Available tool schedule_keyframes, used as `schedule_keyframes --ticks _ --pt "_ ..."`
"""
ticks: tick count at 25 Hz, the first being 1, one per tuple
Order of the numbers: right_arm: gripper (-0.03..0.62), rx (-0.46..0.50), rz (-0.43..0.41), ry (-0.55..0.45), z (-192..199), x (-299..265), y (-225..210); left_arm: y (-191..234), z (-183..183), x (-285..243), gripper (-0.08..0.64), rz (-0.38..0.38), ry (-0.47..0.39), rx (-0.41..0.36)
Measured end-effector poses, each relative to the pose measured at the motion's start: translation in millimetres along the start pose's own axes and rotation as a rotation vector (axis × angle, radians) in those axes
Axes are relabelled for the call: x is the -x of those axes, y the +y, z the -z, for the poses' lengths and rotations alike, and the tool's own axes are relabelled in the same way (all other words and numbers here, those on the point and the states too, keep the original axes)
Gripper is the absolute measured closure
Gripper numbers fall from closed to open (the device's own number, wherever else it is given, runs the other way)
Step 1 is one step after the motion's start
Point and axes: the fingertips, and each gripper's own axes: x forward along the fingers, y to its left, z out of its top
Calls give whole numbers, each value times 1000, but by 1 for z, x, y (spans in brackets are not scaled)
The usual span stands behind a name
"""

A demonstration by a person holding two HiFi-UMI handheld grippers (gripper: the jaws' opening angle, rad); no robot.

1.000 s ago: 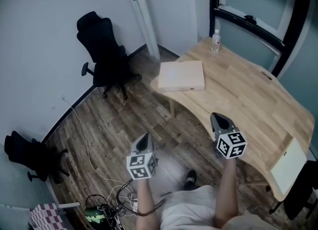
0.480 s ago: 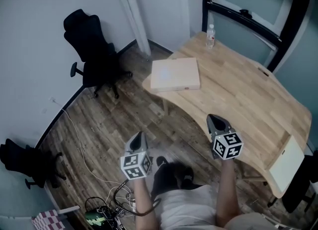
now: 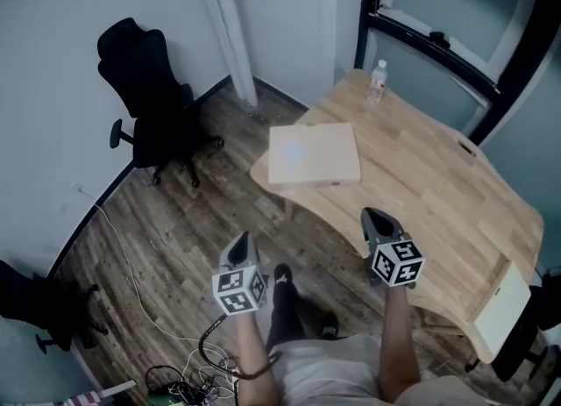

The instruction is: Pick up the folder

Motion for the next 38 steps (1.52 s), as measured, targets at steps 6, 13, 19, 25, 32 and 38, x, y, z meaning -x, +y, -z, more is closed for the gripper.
schedule_keyframes --ticks 6,13,19,25,32,38 --pt "591 -56 -17 -56 -46 -64 -2 23 -48 -76 554 61 -20 20" --pt "591 -134 83 -90 -70 -125 -16 44 -89 -151 554 159 -3 -49" --pt "591 -169 144 -145 -81 -161 -12 62 -109 -197 554 220 -6 -51" --pt "591 -242 152 -192 -88 -170 -24 57 -104 -228 554 269 37 -42" --pt "591 -112 163 -35 -80 -207 -47 48 -96 -272 553 293 81 -16" --pt "591 -116 128 8 -102 -249 -83 38 -109 -319 552 280 106 -6"
